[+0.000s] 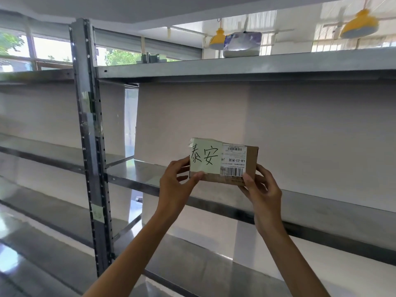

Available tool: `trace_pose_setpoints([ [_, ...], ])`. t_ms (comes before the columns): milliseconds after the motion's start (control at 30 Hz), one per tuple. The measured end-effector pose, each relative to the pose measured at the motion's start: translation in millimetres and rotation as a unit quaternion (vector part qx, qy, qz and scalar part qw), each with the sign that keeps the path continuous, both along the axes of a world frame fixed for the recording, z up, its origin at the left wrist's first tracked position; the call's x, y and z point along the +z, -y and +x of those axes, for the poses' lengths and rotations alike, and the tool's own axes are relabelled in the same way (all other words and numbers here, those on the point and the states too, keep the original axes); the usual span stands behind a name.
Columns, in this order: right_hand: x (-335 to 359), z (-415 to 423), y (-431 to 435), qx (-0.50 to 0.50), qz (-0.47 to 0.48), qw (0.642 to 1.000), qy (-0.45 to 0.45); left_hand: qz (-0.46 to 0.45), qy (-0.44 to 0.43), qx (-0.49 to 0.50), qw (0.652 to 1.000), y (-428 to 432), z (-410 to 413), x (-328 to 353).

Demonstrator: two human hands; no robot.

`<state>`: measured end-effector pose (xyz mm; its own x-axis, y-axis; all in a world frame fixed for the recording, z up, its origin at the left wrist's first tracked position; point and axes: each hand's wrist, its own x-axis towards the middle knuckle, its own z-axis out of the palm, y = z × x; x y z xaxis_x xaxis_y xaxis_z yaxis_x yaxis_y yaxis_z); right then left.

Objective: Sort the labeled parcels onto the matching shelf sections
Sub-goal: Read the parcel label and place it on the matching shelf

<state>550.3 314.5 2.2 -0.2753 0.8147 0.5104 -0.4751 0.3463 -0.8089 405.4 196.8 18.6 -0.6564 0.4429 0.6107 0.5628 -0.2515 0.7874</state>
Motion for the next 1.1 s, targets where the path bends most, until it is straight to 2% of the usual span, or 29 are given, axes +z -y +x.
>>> trace_pose_setpoints([
  [500,-3.5,-123.6,-23.6,-0.008,0.029,0.998,0.057,0.000,0.017,-0.011,1.000,-24.2,-133.8,-7.8],
  [933,-8.8,-230.5,32.5,-0.095,0.009,0.994,0.053,-0.043,-0.022,-0.066,0.997,3.1,-257.3,-11.7],
  [1100,-8.6,-266.8,62.2,-0.120,-0.001,0.992,0.046,-0.049,-0.011,-0.104,0.993,25.1,-299.1,-17.9],
])
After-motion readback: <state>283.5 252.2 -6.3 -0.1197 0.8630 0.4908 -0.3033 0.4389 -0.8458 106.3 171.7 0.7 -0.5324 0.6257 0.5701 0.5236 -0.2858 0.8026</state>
